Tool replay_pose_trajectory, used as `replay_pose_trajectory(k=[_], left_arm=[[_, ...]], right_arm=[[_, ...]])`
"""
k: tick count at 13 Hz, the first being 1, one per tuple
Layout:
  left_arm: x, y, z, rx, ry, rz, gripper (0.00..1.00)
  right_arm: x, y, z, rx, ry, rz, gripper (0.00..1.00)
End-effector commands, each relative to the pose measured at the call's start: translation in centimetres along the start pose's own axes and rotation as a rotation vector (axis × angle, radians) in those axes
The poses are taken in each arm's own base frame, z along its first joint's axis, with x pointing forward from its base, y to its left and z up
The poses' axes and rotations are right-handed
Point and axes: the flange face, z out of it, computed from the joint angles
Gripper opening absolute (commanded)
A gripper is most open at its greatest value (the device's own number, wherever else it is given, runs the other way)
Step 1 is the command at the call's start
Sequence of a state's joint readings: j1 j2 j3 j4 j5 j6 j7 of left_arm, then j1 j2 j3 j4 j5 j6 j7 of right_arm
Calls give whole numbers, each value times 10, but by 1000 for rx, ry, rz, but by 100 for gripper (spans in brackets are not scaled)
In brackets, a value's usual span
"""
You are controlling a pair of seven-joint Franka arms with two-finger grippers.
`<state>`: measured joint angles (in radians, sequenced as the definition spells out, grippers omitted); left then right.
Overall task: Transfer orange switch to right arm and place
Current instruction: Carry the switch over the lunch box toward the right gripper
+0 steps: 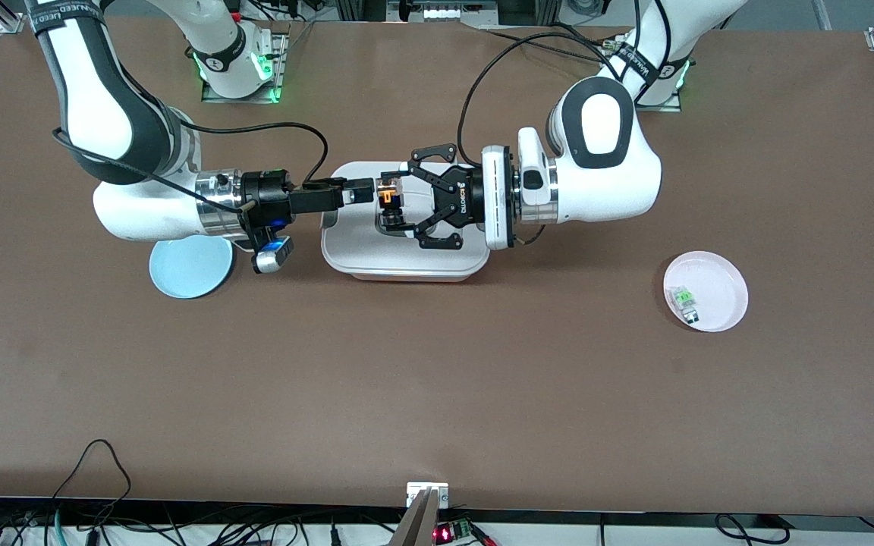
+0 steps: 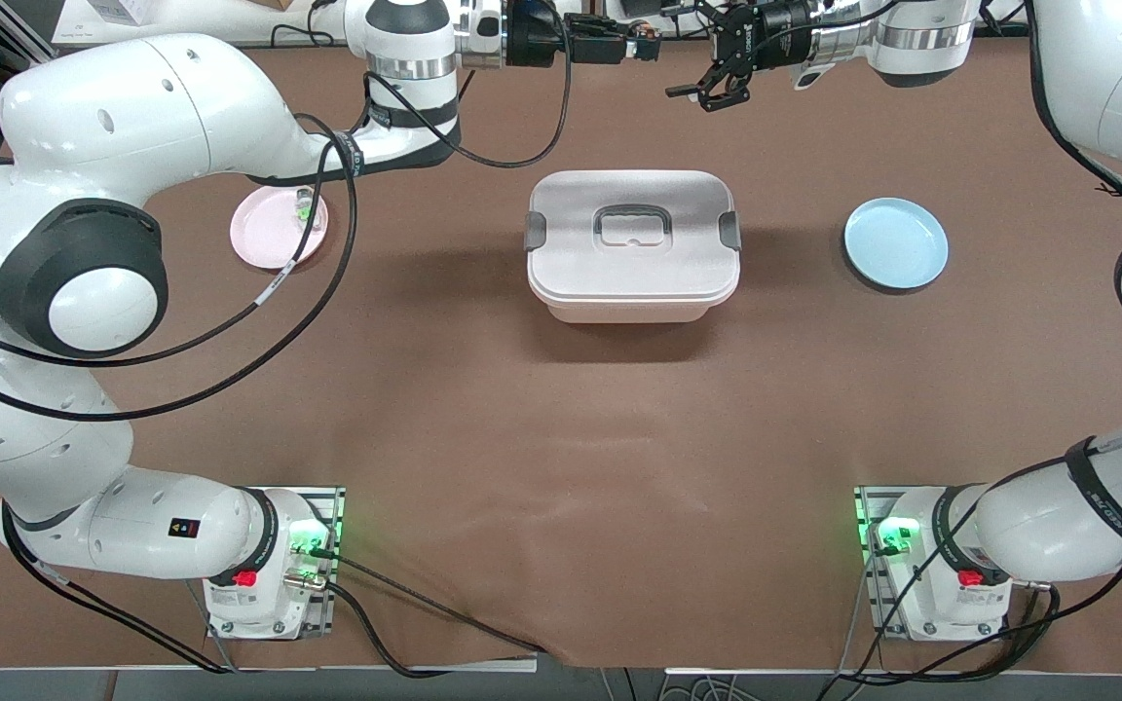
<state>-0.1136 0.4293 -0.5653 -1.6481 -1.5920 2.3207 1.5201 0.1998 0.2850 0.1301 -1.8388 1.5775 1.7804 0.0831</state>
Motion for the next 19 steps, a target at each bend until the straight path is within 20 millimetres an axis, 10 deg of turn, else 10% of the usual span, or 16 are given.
replay_pose_trajectory(k=[1, 13, 19], left_arm=[[3, 10, 3, 26, 32, 11, 0], [6, 9, 2, 30, 36, 14, 0], [9, 10, 3, 28, 40, 10, 0]], right_arm=[[3, 0, 2, 22, -1, 46, 100], [-3, -8, 21, 81, -16, 79, 99], [-4, -15, 19, 89, -15, 52, 36]])
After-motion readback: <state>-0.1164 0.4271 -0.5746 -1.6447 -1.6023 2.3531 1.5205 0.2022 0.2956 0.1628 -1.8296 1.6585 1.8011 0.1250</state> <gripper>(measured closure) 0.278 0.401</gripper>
